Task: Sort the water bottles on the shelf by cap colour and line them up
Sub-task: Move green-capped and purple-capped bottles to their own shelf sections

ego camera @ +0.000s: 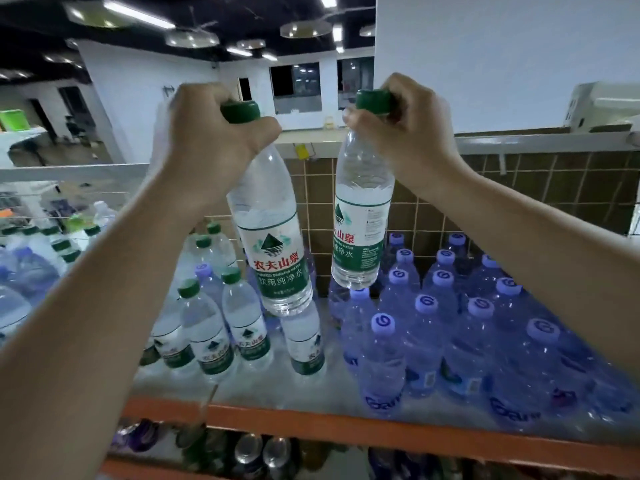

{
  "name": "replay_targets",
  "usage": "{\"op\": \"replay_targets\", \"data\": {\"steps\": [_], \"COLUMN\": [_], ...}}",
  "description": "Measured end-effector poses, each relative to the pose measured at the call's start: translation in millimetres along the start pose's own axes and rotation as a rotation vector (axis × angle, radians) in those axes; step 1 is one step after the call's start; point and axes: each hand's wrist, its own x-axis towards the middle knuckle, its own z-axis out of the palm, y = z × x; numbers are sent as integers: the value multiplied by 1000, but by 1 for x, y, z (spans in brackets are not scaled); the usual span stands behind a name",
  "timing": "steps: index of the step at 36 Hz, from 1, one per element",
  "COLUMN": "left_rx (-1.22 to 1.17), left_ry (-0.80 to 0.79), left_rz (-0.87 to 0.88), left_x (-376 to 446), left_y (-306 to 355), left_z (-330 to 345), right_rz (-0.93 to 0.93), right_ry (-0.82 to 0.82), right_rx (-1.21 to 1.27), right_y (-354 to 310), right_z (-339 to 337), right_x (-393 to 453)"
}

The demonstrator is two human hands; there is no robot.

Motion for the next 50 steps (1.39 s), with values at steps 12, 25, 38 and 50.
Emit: {"op": "replay_targets", "data": {"steps": [12,25,38,50], "left_rx": [95,185,311,318], "left_ry": [-46,-32,74,80], "left_rz": [-47,-176,-180,-232], "left_x": [-20,-16,20,59], "left_y": [-112,-201,-273,-351], "left_z": [-115,-206,-242,-249], "right_rz": [34,-5,-77,-138], "right_ry": [13,-98,-101,-93], "right_rx": [58,109,236,229], "right_y": [-96,-163,-190,-206], "right_z": [110,217,314,414], "right_x": [-32,-27,28,75]}}
